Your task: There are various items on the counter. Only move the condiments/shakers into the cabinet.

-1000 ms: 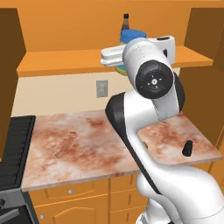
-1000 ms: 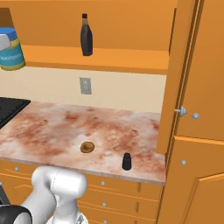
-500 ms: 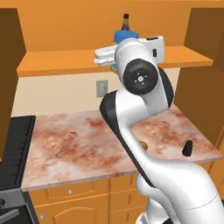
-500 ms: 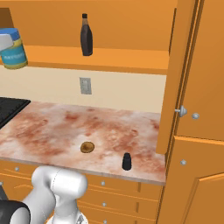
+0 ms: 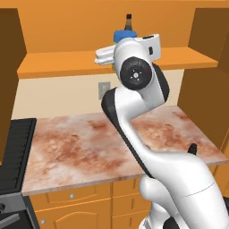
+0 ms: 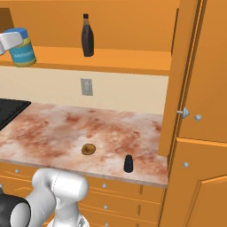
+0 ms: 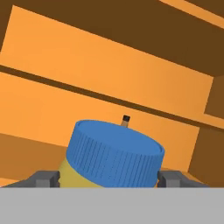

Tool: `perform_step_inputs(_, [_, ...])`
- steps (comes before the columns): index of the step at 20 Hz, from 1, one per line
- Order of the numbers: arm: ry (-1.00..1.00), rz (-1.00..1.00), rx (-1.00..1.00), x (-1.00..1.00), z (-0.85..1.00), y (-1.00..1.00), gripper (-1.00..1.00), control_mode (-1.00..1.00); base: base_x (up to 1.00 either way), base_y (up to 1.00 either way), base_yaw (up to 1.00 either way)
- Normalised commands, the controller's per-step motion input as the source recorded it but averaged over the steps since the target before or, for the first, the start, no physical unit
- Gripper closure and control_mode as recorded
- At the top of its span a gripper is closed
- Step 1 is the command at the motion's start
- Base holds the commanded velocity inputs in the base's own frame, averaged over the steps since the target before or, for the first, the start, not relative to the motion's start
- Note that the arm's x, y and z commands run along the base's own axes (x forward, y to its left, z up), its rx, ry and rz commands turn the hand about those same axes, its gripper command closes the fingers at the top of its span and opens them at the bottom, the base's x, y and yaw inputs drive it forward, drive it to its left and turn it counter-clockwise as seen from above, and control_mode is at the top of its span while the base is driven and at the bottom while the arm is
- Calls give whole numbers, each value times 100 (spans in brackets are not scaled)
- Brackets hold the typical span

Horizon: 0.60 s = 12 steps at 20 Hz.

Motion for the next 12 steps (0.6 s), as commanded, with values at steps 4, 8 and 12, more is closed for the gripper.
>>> perform_step_inputs(4, [0, -1, 0, 41, 0, 0, 100, -100, 0, 0, 0])
perform_step_inputs(8, [0, 0, 0, 39, -4, 0, 100, -100, 0, 0, 0])
perform_step_inputs(12, [1, 0, 0, 46, -9, 0, 100, -100, 0, 0, 0])
